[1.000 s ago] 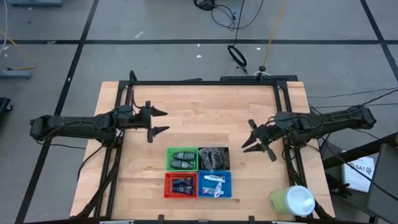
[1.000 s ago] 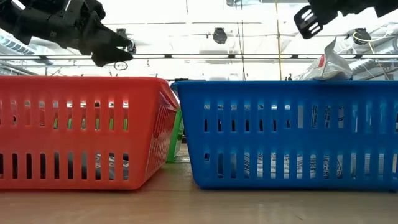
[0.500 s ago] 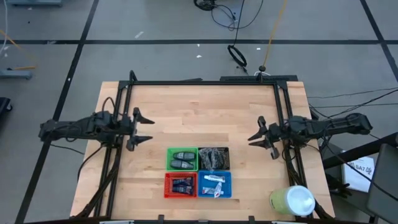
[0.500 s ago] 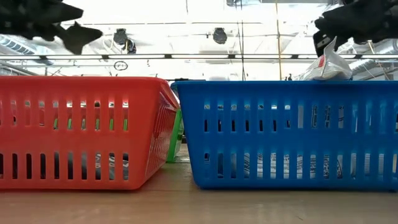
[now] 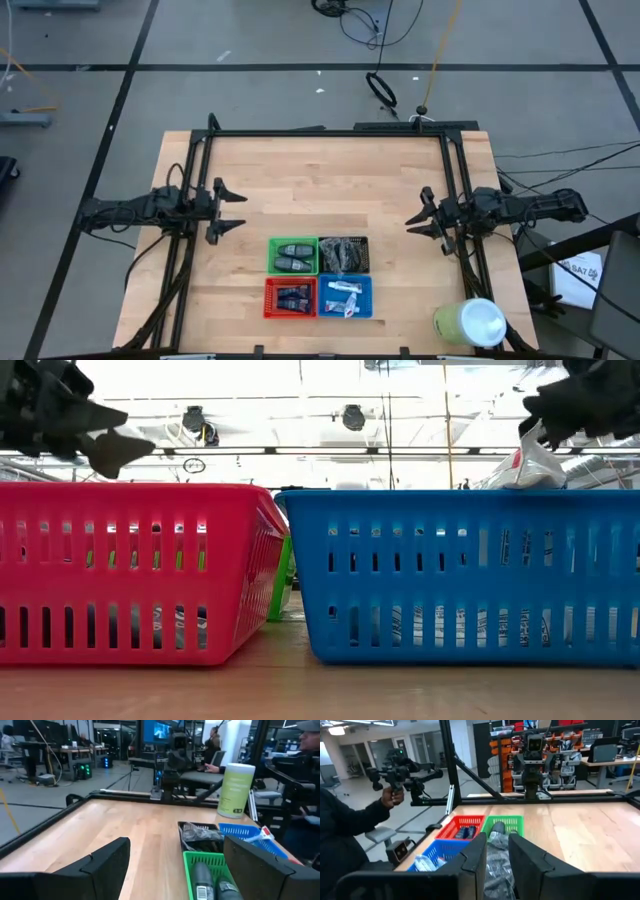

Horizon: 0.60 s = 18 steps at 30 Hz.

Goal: Pick & Place Travel size toiletries
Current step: Return to Home Position

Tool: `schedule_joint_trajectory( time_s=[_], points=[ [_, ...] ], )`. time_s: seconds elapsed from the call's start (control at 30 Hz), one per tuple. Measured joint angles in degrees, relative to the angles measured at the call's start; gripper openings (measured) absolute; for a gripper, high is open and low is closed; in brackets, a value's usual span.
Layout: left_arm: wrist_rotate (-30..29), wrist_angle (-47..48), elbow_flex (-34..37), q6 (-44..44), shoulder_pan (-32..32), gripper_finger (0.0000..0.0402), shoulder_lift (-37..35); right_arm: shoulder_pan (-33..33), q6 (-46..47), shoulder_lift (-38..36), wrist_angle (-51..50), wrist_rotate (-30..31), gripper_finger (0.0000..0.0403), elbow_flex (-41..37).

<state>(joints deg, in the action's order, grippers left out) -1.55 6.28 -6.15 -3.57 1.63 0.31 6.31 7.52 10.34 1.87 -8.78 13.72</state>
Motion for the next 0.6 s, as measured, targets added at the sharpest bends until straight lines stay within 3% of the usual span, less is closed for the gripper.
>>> schedule_joint_trajectory(
  time_s=[0.2, 0.6],
  points=[
    [1.37, -5.22, 3.10, 1.22, 0.02, 0.0310, -0.01, -0.03, -0.40, -2.04, 3.91, 4.59, 0.0071, -5.86],
    [1.48, -7.93, 5.30, 1.78, 0.02, 0.0310, 0.06, 0.00, -1.08, -3.46, 8.52, 4.62, 0.0071, -11.66]
  ],
)
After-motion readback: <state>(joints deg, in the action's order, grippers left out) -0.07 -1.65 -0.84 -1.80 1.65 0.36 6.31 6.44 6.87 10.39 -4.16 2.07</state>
